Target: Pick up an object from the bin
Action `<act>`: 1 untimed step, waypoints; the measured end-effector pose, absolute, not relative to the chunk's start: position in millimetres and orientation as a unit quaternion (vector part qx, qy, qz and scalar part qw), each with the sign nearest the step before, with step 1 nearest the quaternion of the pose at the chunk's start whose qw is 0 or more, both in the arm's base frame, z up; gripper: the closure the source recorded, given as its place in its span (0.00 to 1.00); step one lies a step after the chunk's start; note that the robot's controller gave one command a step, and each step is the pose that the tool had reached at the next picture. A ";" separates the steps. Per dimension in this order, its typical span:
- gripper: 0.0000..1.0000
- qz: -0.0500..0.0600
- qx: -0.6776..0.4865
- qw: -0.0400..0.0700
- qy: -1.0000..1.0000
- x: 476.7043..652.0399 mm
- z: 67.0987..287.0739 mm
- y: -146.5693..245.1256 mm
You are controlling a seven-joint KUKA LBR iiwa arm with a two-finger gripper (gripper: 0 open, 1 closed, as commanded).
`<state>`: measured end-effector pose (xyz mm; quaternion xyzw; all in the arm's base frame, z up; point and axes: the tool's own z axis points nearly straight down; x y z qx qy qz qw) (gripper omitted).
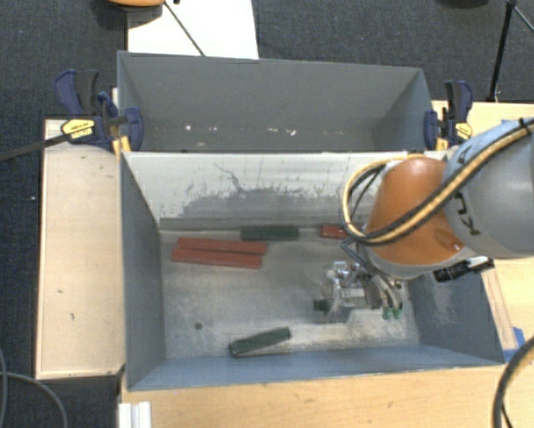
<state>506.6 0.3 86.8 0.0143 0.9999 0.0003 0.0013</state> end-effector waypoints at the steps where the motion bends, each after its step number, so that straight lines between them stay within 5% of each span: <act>1: 1.00 0.000 0.014 -0.001 1.000 505.8 92.1 0.3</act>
Offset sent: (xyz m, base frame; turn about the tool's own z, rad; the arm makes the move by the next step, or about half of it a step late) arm -0.0001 -0.0001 0.0008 0.0000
